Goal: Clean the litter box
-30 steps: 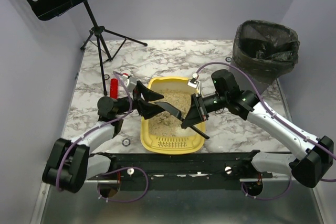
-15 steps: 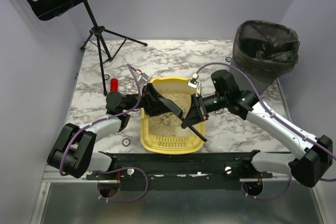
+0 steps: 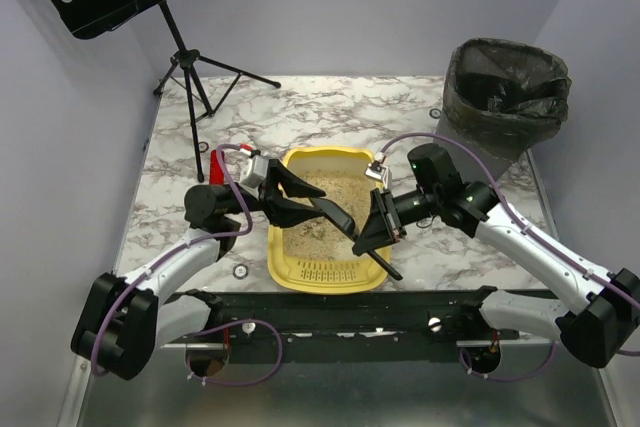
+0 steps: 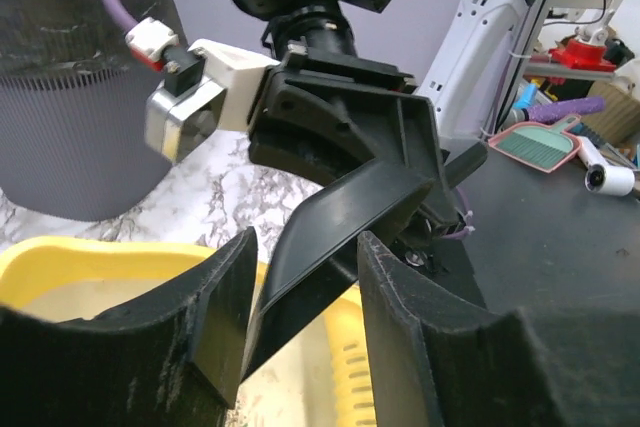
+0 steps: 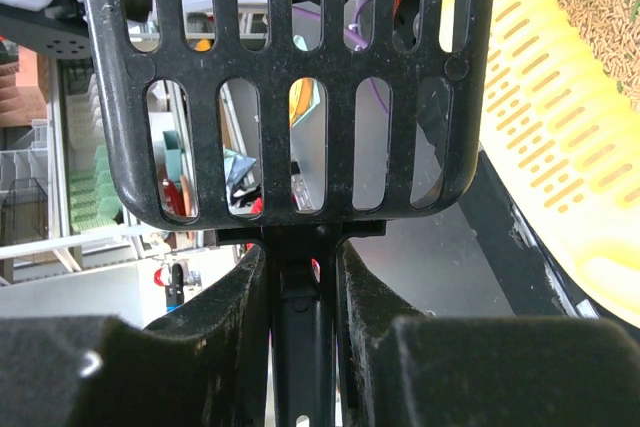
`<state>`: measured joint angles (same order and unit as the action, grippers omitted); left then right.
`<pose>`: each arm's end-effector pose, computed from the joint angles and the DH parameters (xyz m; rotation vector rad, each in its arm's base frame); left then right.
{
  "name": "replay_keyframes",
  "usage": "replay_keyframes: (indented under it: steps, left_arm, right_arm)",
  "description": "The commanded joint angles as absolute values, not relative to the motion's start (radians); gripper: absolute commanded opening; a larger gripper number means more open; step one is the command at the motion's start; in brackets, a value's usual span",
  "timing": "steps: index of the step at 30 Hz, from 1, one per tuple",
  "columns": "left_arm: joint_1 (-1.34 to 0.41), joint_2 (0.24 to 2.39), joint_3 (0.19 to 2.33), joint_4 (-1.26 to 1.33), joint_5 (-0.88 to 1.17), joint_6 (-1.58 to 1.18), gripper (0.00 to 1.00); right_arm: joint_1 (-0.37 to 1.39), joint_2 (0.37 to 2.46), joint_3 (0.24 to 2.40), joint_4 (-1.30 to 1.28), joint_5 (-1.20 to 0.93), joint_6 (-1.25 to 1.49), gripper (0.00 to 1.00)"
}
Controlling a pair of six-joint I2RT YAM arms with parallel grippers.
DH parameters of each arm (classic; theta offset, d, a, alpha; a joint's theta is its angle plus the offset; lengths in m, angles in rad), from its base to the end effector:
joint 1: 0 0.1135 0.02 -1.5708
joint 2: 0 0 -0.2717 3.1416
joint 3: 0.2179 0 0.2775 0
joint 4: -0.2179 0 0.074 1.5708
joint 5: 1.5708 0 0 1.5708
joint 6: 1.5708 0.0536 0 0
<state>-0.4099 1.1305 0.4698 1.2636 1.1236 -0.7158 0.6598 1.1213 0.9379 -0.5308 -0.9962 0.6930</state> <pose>0.1963 -0.1380 0.2955 0.9814 1.1143 -1.4728 0.1756 0.1932 0.3002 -0.5770 2.5008 1.7683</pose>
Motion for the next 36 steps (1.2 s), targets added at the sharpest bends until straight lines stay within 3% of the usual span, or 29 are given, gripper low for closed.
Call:
replay_keyframes:
  steps: [1, 4, 13, 21, 22, 23, 24, 26, 28, 29, 30, 32, 36]
  left_arm:
    - [-0.445, 1.057, 0.526, 0.973, 1.105, -0.412, 0.51]
    - [-0.456, 0.991, 0.508, 0.815, 1.06, -0.292, 0.51]
    - [-0.46, 0.954, 0.492, 0.788, 1.0, -0.276, 0.61]
    - [-0.469, 1.02, 0.5, 0.98, 1.074, -0.413, 0.35]
    - [-0.472, 1.019, 0.494, 0.997, 1.074, -0.432, 0.29]
    - [-0.472, 1.019, 0.489, 1.008, 1.075, -0.434, 0.11]
    - [-0.476, 1.017, 0.488, 1.008, 1.074, -0.434, 0.02]
    - [-0.474, 1.012, 0.483, 0.993, 1.052, -0.427, 0.0]
    - [-0.474, 1.006, 0.483, 0.96, 1.029, -0.428, 0.0]
    - [-0.474, 1.002, 0.482, 0.95, 0.999, -0.436, 0.0]
    - [-0.474, 0.988, 0.479, 0.918, 0.977, -0.439, 0.0]
    - [-0.474, 0.965, 0.46, 0.876, 0.915, -0.449, 0.0]
    - [-0.476, 0.873, 0.427, 0.731, 0.744, -0.503, 0.0]
  right_arm:
    - [0.655, 1.15, 0.991, -0.506, -1.017, 0.733, 0.08]
    - [0.655, 1.146, 1.012, -0.502, -1.012, 0.739, 0.08]
    - [0.655, 1.085, 1.0, -0.492, -1.026, 0.759, 0.09]
    - [0.655, 1.104, 0.977, -0.469, -1.072, 0.747, 0.09]
    - [0.655, 1.111, 0.977, -0.477, -1.072, 0.736, 0.09]
    - [0.655, 1.117, 0.977, -0.489, -1.065, 0.729, 0.09]
    - [0.655, 1.124, 0.979, -0.501, -1.059, 0.716, 0.1]
    - [0.655, 1.132, 1.003, -0.567, -1.007, 0.661, 0.11]
    - [0.655, 1.138, 1.061, -0.63, -0.938, 0.585, 0.35]
    - [0.655, 1.138, 1.098, -0.717, -0.828, 0.551, 0.51]
    - [0.655, 1.141, 1.135, -0.766, -0.763, 0.517, 0.99]
    - [0.655, 1.134, 1.243, -0.862, -0.572, 0.442, 1.0]
    - [0.655, 1.039, 1.29, -0.83, -0.385, 0.413, 1.0]
